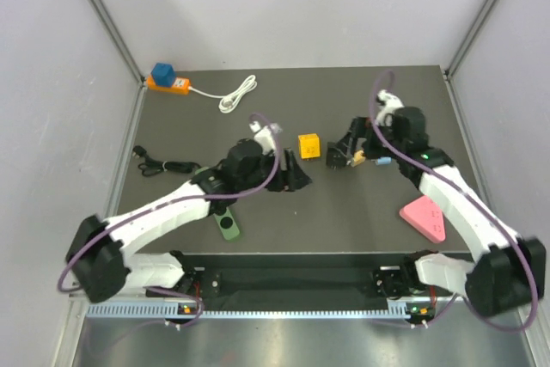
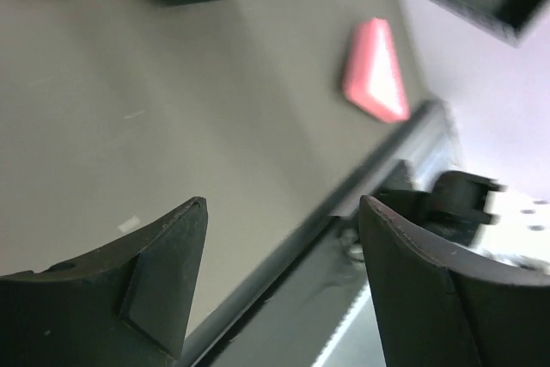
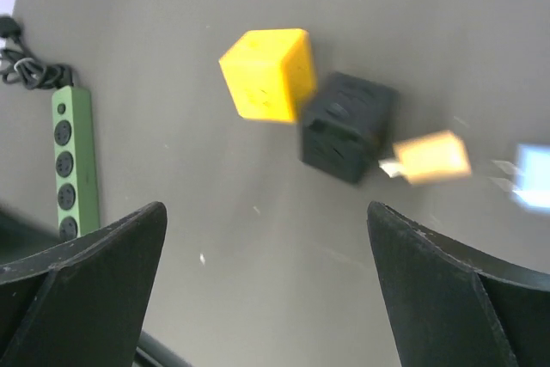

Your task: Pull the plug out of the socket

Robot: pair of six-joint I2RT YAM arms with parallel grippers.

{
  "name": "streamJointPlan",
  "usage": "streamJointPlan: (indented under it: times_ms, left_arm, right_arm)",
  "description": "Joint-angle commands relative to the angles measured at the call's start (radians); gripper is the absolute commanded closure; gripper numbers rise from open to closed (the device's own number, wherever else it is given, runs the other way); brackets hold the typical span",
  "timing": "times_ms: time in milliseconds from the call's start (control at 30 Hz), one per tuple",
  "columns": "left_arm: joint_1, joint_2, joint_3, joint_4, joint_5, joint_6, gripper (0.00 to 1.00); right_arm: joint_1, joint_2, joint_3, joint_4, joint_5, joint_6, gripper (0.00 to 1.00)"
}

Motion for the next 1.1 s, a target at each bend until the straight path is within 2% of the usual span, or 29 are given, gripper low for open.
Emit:
streamJointPlan:
  times_ms: [0,67,200,267,300,367,400,433,533,633,700,767,900,967,1067]
  left_arm:
    - [0.028,-0.188,-0.086,-0.181,-0.199,0.089,0.24]
    - [0.068,-0.293,-0.154,-0.230,-0.307,0.089,0.23]
    - [0.140,-0.444,-0.227,-0.313,-0.358,0.058,0.21]
    - [0.158,-0.513,-0.238,-0.359,-0.395,0.052,0.19]
    - [0.160,-0.531,-0.235,-0.376,-0.441,0.054,0.18]
    - [0.165,-0.565,-0.208,-0.437,-0.498,0.061,0.15]
    - [0.165,-0.570,-0.194,-0.457,-0.550,0.069,0.14]
    - [0.168,-0.567,-0.154,-0.482,-0.572,0.075,0.14]
    - [0.171,-0.520,-0.068,-0.595,-0.651,0.100,0.14]
    - [0.172,-0.507,-0.031,-0.640,-0.708,0.113,0.13]
    - [0.172,-0.515,-0.036,-0.628,-0.745,0.091,0.10]
    - [0.180,-0.512,-0.039,-0.590,-0.771,0.098,0.11]
    - [0.229,-0.421,0.025,-0.484,-0.727,0.123,0.17]
    - [0.269,-0.349,0.052,-0.439,-0.692,0.130,0.26]
    - [0.347,-0.259,0.079,-0.330,-0.606,0.143,0.28]
  right_arm:
    - [0.118,0.173,0.116,0.163,0.122,0.031,0.02]
    - [0.169,0.263,0.191,0.197,0.142,0.121,0.03]
    - [0.266,0.557,0.379,0.277,0.194,0.227,0.03]
    - [0.318,0.665,0.542,0.283,0.237,0.273,0.02]
    - [0.330,0.779,0.600,0.283,0.239,0.292,0.02]
    - [0.353,0.903,0.804,0.237,0.262,0.376,0.02]
    - [0.364,1.022,0.887,0.196,0.279,0.393,0.01]
    - [0.390,1.079,1.053,0.168,0.305,0.398,0.01]
    - [0.428,1.279,1.316,0.131,0.447,0.421,0.01]
    - [0.442,1.434,1.455,0.232,0.486,0.471,0.04]
    - [0.444,1.509,1.481,0.339,0.487,0.505,0.08]
    - [0.445,1.532,1.478,0.372,0.471,0.562,0.10]
    - [0.439,1.463,1.350,0.439,0.426,0.590,0.12]
    - [0.441,1.428,1.290,0.414,0.394,0.559,0.12]
    - [0.439,1.351,1.241,0.320,0.359,0.493,0.09]
